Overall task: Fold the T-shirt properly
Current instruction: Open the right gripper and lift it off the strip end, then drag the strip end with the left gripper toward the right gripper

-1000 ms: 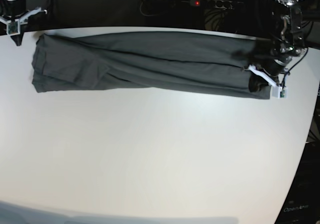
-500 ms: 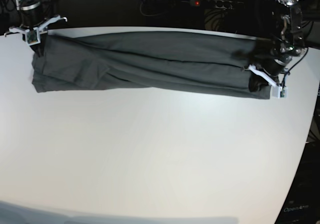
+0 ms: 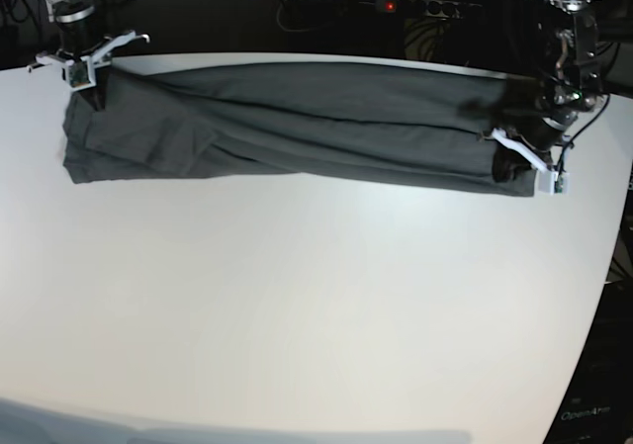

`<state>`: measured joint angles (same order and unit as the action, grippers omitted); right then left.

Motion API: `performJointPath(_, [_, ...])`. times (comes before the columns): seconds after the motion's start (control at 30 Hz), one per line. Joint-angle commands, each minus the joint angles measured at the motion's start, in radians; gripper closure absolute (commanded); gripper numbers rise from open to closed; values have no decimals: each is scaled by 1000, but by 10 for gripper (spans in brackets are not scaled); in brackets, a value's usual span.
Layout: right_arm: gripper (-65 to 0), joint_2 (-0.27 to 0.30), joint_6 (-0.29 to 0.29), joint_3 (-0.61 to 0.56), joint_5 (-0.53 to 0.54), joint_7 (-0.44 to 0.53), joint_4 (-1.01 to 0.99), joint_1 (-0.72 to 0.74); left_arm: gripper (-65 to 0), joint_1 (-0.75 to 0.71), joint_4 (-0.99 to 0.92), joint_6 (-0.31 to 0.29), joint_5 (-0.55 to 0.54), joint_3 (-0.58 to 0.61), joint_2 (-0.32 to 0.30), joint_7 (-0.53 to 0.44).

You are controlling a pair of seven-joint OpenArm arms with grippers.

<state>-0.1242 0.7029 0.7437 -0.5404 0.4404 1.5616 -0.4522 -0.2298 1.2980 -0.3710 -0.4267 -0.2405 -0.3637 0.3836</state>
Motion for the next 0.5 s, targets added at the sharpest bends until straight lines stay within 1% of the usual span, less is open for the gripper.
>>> performJointPath(0.0, [-4,11,-5,4,19,25,4,-6,-33,-35,-27,59,99,5,-8,171])
performJointPath(0.13, [-4,19,-5,3,19,28,-25,7,-33,-33,-30,59,101,5,-8,171])
performJointPath(0.47, [-4,97,-5,3,18,25,-158,72,-33,-24,-30,59,101,5,-8,173])
